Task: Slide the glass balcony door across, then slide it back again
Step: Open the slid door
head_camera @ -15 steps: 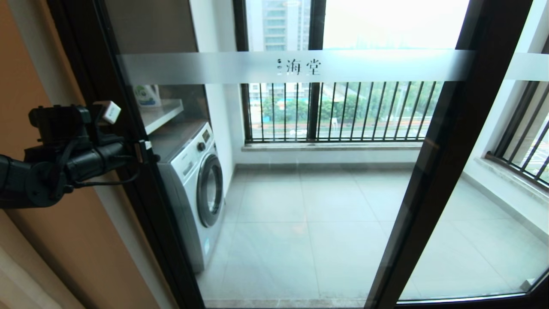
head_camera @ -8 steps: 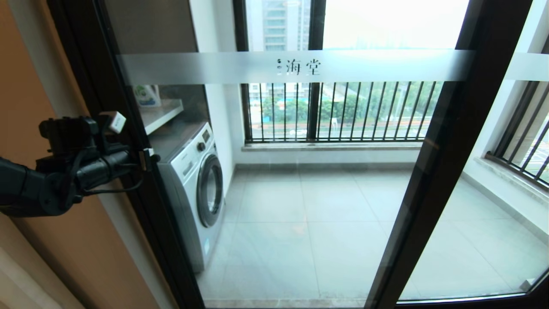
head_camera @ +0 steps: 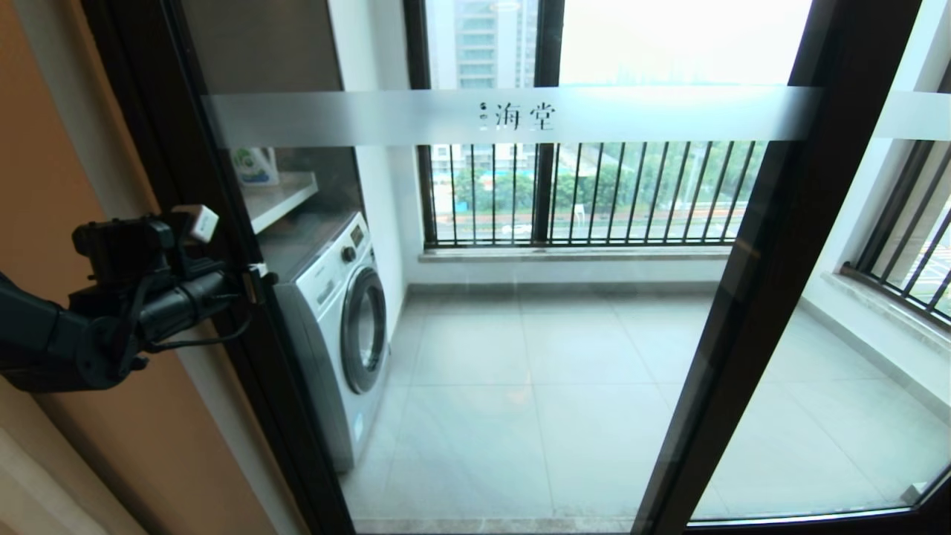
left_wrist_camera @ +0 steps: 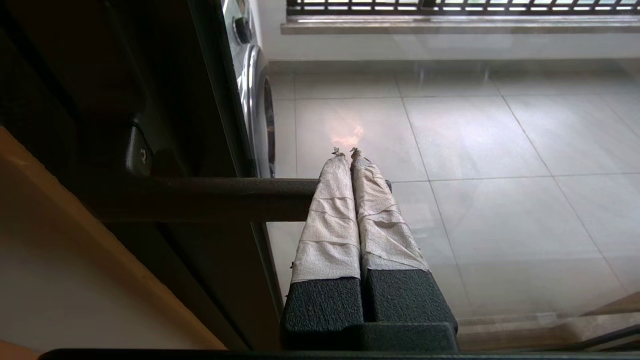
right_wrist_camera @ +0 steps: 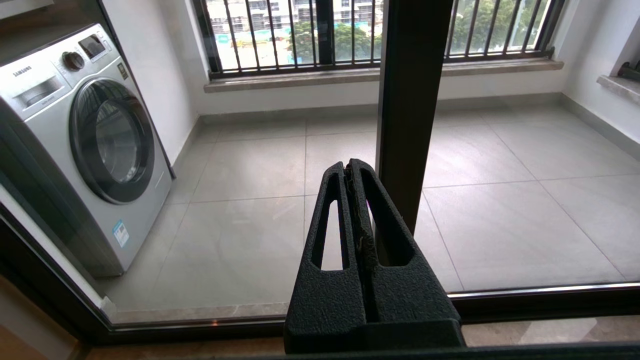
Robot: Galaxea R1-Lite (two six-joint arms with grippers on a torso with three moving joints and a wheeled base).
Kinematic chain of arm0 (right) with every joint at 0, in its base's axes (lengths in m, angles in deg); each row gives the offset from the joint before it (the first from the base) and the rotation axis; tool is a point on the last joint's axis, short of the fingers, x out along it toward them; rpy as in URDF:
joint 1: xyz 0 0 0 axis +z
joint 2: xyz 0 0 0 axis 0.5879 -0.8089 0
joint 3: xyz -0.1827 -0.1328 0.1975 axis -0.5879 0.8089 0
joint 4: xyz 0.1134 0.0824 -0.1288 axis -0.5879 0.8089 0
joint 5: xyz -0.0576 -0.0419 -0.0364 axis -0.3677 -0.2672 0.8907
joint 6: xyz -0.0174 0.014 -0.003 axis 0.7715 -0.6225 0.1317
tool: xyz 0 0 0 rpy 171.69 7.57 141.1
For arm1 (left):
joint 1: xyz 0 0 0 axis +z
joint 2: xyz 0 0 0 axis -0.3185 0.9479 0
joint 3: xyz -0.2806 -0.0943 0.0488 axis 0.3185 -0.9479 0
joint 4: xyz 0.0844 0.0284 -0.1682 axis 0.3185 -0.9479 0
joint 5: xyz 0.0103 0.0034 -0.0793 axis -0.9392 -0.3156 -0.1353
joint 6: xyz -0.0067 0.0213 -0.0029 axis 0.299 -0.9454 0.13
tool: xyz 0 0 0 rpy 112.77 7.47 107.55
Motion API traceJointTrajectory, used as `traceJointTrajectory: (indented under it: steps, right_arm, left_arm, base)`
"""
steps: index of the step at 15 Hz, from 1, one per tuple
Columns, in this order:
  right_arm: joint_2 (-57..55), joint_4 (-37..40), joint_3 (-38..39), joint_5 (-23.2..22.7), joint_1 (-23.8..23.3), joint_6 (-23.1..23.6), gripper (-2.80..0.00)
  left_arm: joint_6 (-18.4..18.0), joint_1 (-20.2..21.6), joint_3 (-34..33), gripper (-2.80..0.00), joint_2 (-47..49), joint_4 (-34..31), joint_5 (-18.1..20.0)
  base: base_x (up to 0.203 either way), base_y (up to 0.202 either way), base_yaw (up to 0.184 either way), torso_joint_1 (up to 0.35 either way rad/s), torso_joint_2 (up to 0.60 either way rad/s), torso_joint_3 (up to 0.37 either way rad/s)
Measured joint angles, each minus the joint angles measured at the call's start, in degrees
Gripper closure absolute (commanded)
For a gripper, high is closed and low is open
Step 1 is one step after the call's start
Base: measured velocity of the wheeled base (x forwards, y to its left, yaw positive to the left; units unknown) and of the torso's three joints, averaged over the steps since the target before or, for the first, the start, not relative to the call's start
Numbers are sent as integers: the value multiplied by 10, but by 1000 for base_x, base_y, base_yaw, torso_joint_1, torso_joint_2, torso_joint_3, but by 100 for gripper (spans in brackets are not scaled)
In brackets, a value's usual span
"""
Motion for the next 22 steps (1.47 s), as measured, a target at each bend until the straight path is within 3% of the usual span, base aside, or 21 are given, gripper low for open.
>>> traceJointTrajectory:
  steps: [15, 22]
  right_arm:
    - [0, 0, 0, 0, 0, 0, 0]
    - [0, 0, 0, 0, 0, 0, 0]
  left_arm:
    - [-4, 22, -19, 0, 32, 2, 1]
    - [-24, 45, -30, 0, 39, 9, 3]
  base:
    - [0, 0, 0, 0, 0, 0]
    - [0, 0, 0, 0, 0, 0]
